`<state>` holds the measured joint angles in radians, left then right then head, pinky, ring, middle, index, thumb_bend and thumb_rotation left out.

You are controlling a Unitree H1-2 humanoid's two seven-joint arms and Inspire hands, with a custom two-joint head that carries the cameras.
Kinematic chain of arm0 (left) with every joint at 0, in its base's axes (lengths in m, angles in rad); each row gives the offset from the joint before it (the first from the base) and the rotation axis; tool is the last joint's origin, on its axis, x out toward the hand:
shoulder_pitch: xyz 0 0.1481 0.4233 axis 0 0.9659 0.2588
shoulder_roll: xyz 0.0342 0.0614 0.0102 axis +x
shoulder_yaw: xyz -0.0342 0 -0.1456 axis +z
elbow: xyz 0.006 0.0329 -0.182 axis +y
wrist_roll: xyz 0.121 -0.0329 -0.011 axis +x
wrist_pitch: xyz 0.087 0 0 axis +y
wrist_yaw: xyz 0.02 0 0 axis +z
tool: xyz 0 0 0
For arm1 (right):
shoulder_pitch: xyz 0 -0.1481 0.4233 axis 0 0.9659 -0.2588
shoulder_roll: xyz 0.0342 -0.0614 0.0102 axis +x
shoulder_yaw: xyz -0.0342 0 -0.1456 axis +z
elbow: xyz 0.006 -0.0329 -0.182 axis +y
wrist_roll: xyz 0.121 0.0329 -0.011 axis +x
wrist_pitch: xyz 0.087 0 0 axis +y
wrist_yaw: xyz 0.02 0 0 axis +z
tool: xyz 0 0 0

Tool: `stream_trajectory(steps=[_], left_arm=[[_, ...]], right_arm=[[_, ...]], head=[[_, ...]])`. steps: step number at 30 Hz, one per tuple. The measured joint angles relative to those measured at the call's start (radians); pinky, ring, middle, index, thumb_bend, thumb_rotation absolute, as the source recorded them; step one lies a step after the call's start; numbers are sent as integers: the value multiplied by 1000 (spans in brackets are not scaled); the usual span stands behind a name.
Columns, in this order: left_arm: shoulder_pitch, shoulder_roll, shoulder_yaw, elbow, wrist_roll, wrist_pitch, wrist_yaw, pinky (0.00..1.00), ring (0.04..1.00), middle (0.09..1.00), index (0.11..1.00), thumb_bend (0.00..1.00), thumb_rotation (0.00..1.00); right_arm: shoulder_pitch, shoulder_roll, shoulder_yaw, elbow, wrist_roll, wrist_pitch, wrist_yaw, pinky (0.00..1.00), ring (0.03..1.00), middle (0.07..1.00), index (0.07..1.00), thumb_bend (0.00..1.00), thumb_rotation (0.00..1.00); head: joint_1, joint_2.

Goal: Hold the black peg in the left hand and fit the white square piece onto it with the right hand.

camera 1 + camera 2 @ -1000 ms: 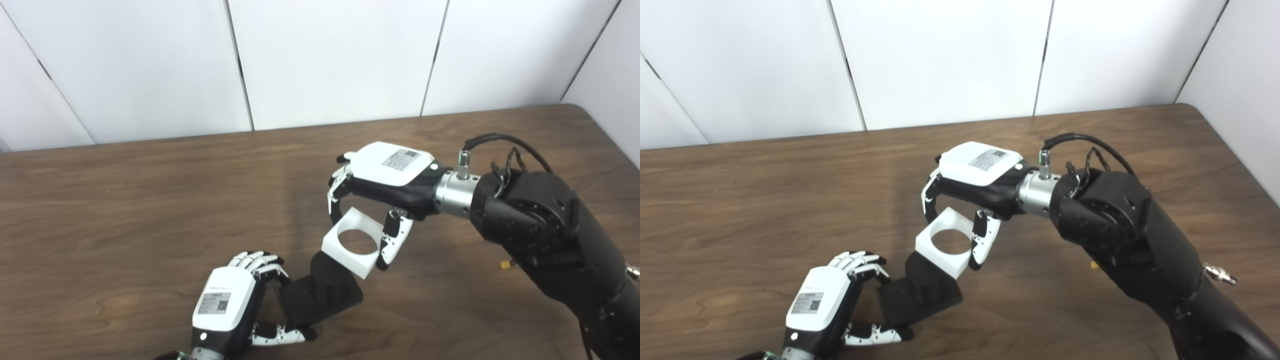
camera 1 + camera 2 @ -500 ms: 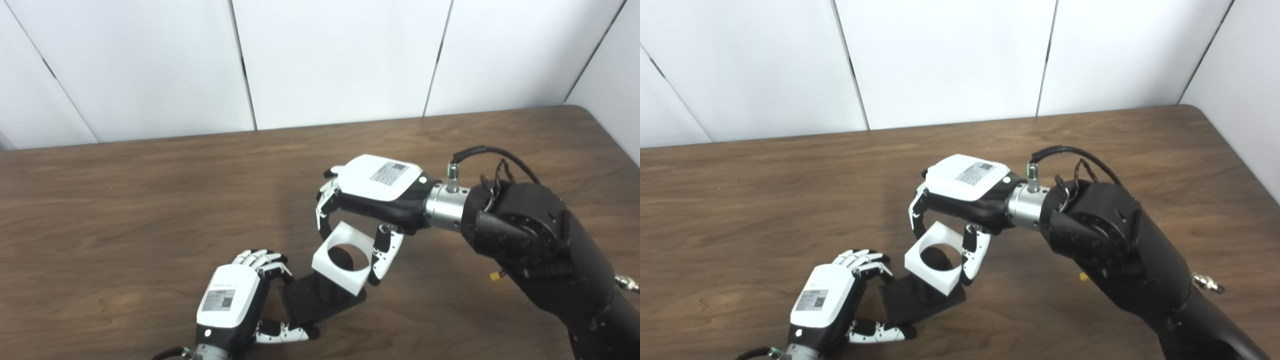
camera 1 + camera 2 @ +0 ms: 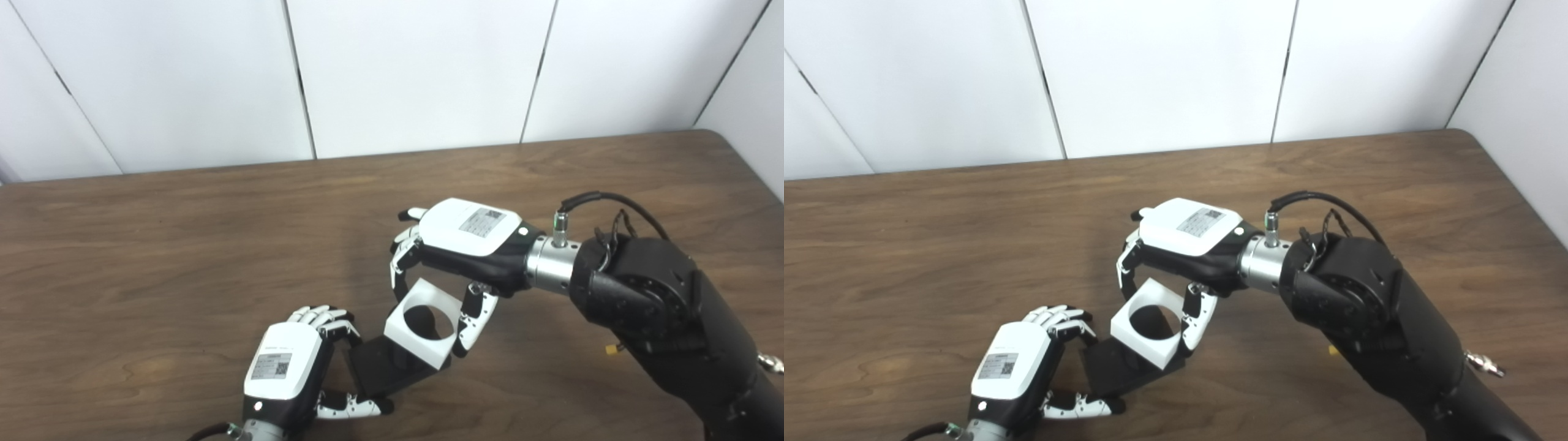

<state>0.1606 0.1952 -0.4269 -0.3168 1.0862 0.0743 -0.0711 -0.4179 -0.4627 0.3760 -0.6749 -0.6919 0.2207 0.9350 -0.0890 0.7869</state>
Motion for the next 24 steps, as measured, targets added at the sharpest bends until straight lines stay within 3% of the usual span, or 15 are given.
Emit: stream_trajectory(steps=[24], left_arm=[[0,-15,-10,-27,32,37,-47,885,849,787,491,508,62]], right_arm=[[11,56,20,27,-56,-36,-29,1000,866,725,483,523,131]], head=[[12,9]])
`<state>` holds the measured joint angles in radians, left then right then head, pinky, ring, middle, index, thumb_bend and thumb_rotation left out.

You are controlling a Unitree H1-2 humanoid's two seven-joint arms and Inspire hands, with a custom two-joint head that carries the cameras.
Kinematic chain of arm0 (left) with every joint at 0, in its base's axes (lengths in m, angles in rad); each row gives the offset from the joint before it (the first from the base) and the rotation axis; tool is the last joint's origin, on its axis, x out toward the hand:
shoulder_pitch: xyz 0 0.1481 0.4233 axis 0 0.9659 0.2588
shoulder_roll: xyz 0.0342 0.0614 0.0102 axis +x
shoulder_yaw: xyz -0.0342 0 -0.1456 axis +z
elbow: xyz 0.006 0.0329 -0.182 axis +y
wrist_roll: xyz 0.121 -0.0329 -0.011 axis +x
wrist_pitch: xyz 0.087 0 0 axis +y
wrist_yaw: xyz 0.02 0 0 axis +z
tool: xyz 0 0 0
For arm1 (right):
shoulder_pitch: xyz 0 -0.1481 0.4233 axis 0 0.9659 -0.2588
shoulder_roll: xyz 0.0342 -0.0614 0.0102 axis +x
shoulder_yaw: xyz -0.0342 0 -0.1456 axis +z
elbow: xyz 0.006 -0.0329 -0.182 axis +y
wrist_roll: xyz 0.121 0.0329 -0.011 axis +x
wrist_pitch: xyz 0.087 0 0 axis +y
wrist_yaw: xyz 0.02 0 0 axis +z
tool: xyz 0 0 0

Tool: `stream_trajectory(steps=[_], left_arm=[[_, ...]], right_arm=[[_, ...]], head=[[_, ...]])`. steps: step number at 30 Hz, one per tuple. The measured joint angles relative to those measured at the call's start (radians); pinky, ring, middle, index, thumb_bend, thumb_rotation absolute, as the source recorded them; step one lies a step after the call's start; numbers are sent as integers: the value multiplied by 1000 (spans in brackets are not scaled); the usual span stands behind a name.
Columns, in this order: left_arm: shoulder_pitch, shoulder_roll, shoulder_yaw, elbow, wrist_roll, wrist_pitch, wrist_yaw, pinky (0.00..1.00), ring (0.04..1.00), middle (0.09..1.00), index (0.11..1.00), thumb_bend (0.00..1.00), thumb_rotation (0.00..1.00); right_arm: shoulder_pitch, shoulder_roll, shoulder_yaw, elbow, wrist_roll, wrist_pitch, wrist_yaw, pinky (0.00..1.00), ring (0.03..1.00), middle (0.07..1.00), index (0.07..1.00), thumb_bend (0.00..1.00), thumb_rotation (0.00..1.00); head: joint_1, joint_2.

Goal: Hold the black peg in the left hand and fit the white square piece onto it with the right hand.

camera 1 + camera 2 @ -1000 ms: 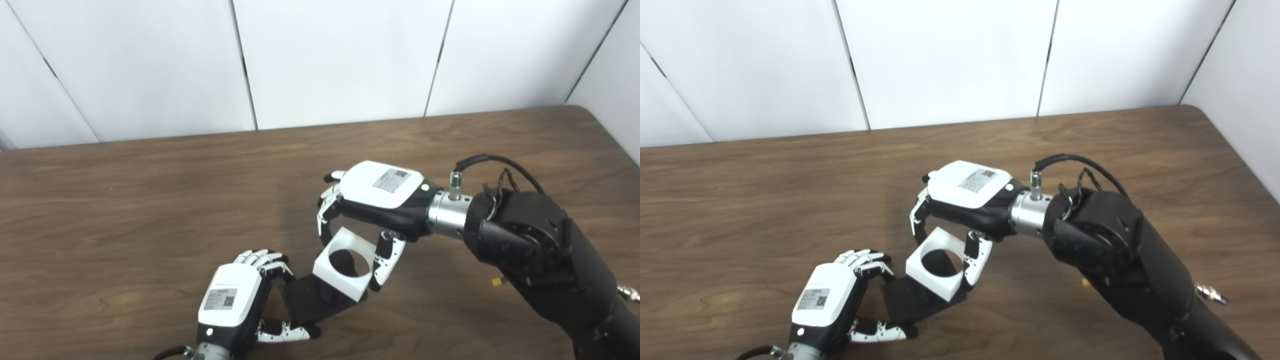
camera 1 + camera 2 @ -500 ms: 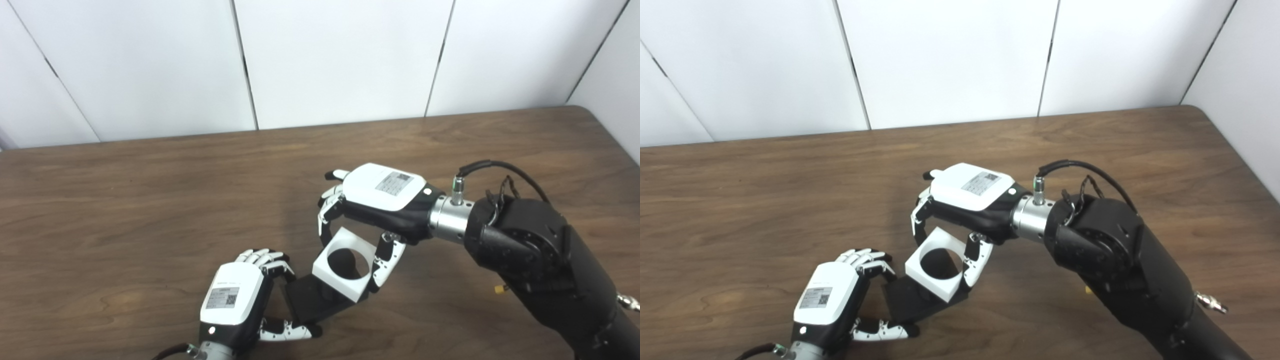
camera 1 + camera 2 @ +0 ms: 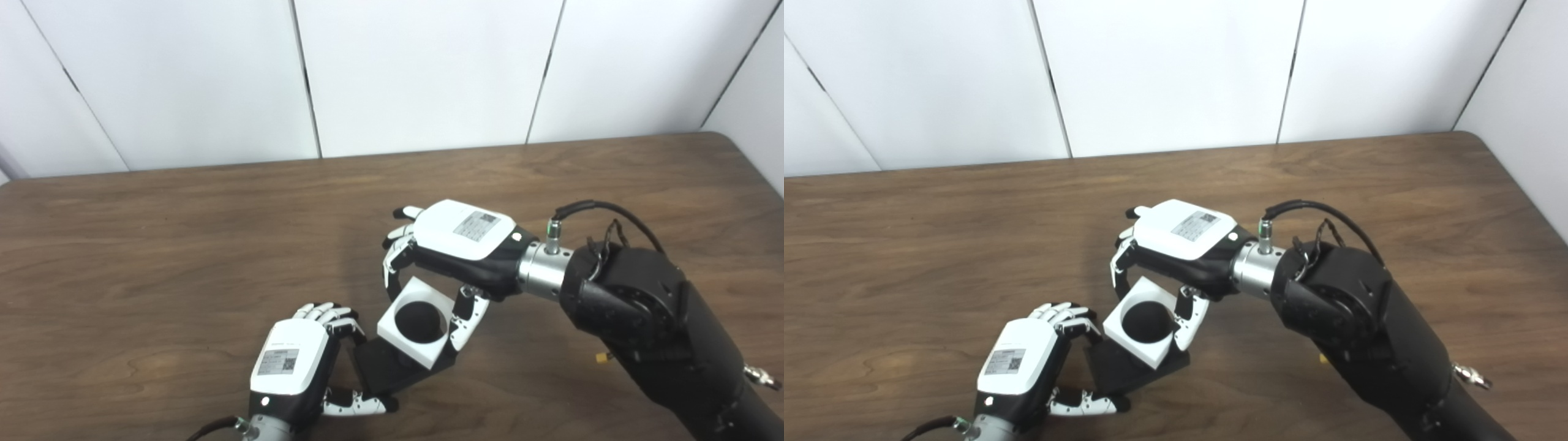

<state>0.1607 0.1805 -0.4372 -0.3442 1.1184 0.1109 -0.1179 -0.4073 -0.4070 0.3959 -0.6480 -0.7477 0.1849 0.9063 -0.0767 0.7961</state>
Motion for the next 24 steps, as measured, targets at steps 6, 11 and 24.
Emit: stream_trajectory(steps=[6,11,24], left_arm=[[0,-2,0,0,0,0,0,887,850,789,491,509,62],[0,-2,0,0,0,0,-1,884,848,785,490,510,60],[0,-4,-1,0,1,0,-1,886,848,787,490,509,61]], right_arm=[[-3,14,17,26,-27,-23,-1,1000,859,724,484,523,132],[-1,14,22,33,-36,-32,0,1000,861,723,484,523,132],[0,13,21,33,-39,-32,5,1000,857,721,483,523,131]], head=[[2,0],[2,3],[3,8]])
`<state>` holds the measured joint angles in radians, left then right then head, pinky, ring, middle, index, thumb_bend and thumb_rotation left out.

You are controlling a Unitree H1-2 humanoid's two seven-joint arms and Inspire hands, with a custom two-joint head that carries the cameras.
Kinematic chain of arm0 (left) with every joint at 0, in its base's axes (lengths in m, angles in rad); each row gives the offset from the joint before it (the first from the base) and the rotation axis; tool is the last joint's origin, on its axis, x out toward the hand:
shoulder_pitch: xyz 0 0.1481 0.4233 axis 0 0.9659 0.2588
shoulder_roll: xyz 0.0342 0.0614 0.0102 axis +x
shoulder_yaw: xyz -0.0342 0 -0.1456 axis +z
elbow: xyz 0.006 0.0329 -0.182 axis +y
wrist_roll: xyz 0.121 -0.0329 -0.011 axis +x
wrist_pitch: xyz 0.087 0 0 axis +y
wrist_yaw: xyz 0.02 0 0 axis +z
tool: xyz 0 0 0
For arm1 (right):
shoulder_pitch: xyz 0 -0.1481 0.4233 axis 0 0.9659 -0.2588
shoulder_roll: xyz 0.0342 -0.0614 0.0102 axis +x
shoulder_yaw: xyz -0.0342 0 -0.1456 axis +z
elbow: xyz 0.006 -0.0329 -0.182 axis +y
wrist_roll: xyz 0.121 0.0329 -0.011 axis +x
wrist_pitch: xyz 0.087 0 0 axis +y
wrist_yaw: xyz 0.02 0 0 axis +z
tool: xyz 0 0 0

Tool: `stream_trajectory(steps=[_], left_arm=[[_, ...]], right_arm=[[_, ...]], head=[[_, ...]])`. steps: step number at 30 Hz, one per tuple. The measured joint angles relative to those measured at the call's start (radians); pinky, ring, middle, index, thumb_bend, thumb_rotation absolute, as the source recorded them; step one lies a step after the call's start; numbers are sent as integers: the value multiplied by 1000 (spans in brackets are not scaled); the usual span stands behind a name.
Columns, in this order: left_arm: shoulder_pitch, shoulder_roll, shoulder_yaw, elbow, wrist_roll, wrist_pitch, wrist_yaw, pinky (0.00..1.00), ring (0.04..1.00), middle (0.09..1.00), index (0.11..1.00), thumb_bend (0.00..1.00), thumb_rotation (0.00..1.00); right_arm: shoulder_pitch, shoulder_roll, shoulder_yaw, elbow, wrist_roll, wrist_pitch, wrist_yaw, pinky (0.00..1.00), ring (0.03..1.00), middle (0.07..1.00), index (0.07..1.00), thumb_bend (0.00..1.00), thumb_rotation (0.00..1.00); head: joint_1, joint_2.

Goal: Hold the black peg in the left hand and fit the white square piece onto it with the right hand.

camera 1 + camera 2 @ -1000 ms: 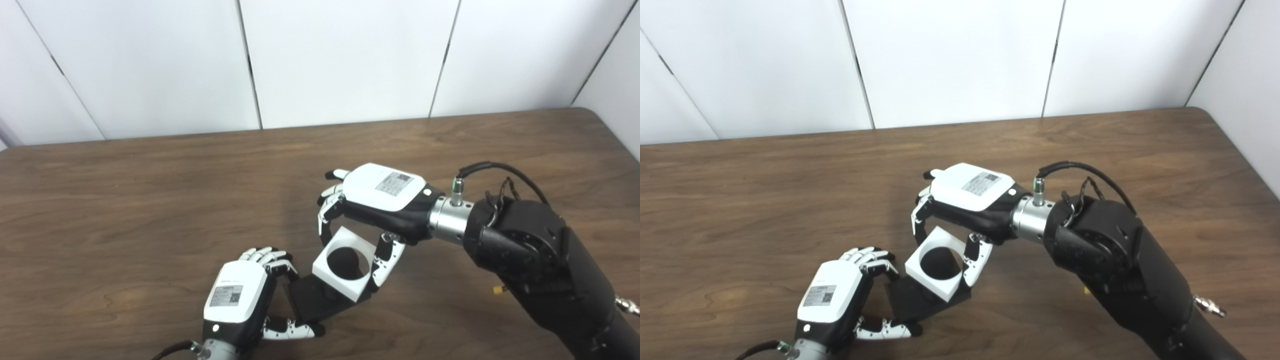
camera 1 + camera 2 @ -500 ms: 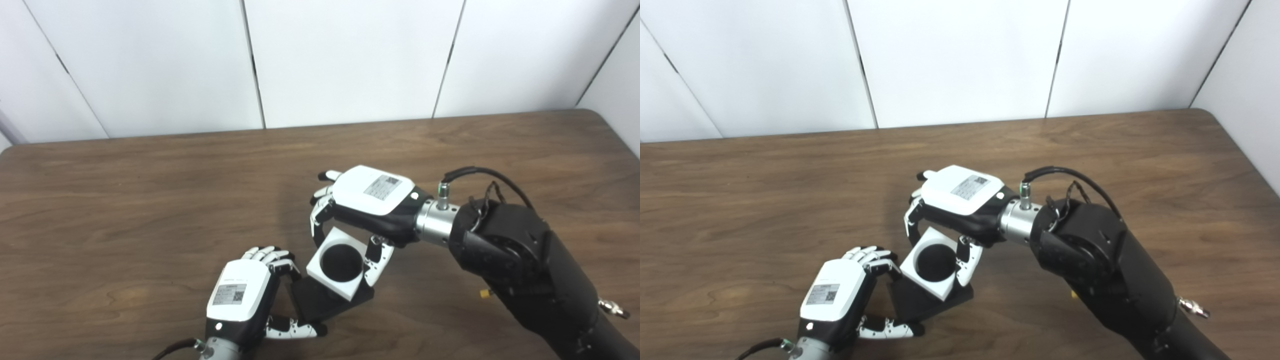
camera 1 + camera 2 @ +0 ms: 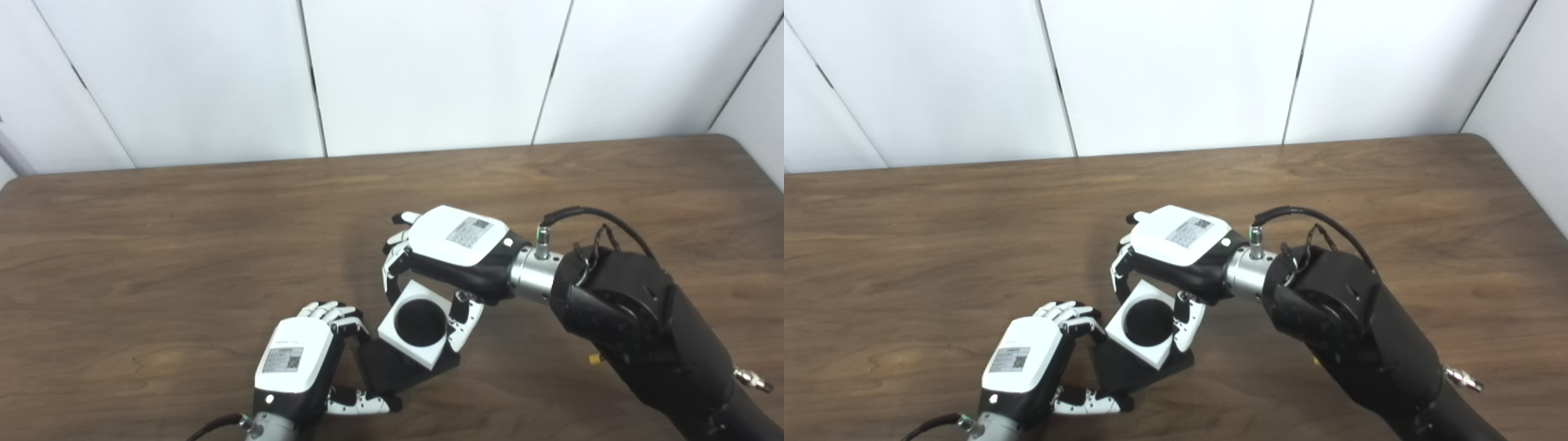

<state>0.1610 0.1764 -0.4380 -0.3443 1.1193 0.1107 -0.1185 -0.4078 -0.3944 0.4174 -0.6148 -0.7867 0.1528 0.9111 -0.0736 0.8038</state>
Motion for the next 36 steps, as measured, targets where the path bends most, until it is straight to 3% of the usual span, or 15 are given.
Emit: stream_trajectory(steps=[17,18,19,22,25,27,31,36], left_arm=[[0,-6,-7,0,5,0,-4,874,844,781,490,510,60],[0,-7,-8,0,5,0,-4,876,845,782,490,510,60],[0,-7,-8,0,5,0,-4,877,846,782,490,510,60],[0,-7,-7,0,5,0,-5,885,850,784,491,509,60],[-2,-8,-7,0,5,0,-9,887,850,784,491,508,62],[-2,-9,-7,-1,6,0,-12,887,850,784,491,507,62],[-3,-9,-7,-4,9,2,-18,888,855,784,491,507,61],[-3,-10,-7,-8,13,5,-26,893,857,784,491,507,61]], right_arm=[[2,-3,0,0,-28,4,81,1000,895,770,493,524,155],[3,-3,-1,0,-28,4,81,1000,894,770,565,748,247],[3,-3,-2,0,-28,4,83,1000,894,769,589,829,291],[4,-4,-7,0,-29,5,87,1000,901,781,627,950,439],[5,-6,-4,0,-25,11,113,1000,924,822,699,996,558],[5,-6,0,0,-28,21,141,1000,951,876,797,1000,617],[5,-7,9,-2,-45,36,203,1000,990,949,925,1000,655],[4,-7,5,-4,-60,38,225,1000,1000,998,994,1000,651]], head=[[3,12],[3,12],[3,12],[6,14],[9,15],[9,15],[9,15],[9,15]])
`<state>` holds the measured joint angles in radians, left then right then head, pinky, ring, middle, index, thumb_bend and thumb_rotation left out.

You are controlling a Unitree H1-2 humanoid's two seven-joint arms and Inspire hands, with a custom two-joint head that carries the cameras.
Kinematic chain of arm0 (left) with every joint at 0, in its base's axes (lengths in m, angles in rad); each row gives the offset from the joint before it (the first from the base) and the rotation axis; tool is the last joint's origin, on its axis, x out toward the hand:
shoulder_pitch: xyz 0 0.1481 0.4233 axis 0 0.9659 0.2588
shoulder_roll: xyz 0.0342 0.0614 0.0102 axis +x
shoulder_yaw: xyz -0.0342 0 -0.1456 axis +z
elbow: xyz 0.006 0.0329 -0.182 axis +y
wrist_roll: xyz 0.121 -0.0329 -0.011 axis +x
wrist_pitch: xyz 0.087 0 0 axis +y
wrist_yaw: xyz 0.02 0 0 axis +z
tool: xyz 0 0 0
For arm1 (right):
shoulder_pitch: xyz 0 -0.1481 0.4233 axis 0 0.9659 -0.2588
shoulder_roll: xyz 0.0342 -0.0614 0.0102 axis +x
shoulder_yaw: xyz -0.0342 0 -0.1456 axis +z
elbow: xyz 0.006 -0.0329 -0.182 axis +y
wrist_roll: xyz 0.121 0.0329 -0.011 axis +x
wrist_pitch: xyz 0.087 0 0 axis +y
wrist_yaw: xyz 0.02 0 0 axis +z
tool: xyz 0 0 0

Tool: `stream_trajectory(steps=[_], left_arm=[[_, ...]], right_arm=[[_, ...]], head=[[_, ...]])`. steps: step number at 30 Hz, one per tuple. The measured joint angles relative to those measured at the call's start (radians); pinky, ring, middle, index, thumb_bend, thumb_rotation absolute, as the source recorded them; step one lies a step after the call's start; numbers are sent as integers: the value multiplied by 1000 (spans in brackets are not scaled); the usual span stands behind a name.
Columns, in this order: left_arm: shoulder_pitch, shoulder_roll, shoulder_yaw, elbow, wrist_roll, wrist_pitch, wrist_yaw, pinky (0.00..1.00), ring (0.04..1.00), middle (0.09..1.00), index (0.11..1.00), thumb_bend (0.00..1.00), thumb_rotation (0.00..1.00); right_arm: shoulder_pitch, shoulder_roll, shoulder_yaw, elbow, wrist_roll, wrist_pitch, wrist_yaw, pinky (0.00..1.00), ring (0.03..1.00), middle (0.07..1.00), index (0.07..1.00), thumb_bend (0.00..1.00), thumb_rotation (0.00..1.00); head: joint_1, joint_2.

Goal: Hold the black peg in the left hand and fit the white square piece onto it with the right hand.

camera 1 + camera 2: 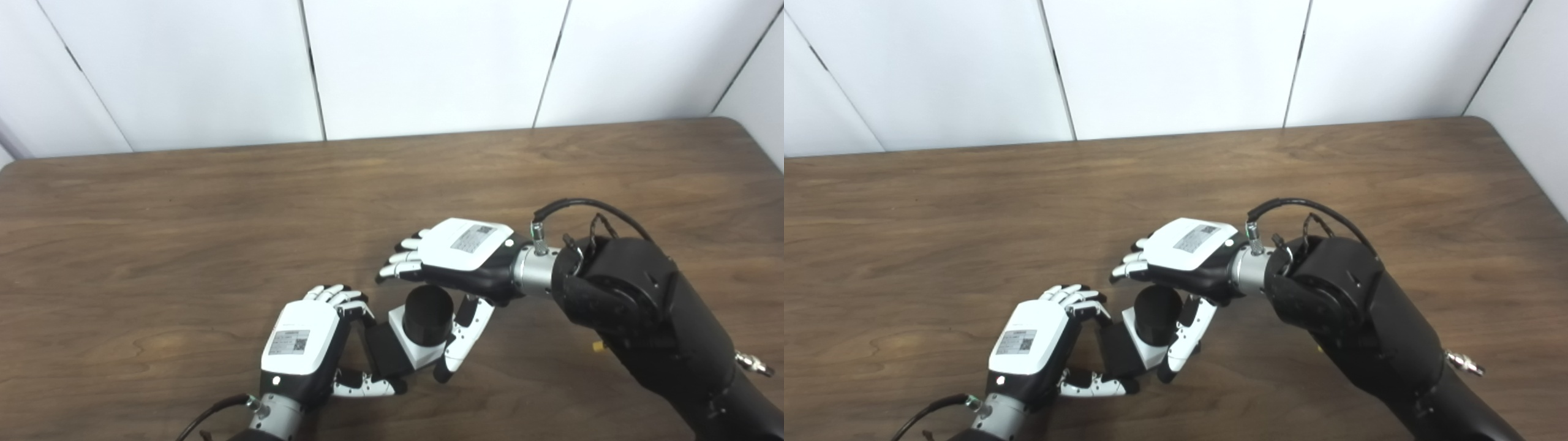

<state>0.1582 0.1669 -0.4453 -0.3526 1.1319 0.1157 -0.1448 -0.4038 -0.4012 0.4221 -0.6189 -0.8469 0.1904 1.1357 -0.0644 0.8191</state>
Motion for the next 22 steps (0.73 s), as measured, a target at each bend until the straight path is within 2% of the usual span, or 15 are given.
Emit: stream_trajectory(steps=[12,13,14,15,16,18,19,22], left_arm=[[0,-2,1,0,0,0,1,880,841,773,495,507,76],[0,-3,1,0,0,1,1,877,840,775,532,546,144],[0,-3,1,0,1,2,1,875,838,778,608,630,291],[0,-4,1,0,3,3,0,874,837,781,656,687,389],[0,-6,1,-1,3,4,-1,874,837,782,681,716,440],[2,-9,1,-1,3,9,-3,875,834,798,770,852,555],[2,-12,3,-1,3,10,-2,875,834,802,788,879,577],[3,-21,11,0,-5,12,0,877,859,876,940,986,662]], right_arm=[[0,1,-31,-4,-9,-3,-2,1000,1000,1000,1000,1000,694],[1,1,-32,-4,-10,-4,-3,1000,1000,1000,1000,1000,700],[1,1,-34,-4,-12,-4,-4,1000,1000,1000,1000,1000,706],[2,1,-35,-4,-13,-4,-5,1000,1000,1000,1000,1000,711],[2,1,-36,-4,-14,-4,-5,1000,1000,1000,1000,1000,714],[2,2,-39,-4,-15,-5,-8,1000,1000,1000,1000,995,725],[2,3,-40,-4,-15,-6,-14,1000,1000,1000,1000,993,727],[4,7,-41,-3,-15,-6,-31,1000,1000,1000,1000,973,742]], head=[[2,2],[2,2],[0,2],[0,2],[0,2],[-3,0],[-5,-3],[-3,-3]])
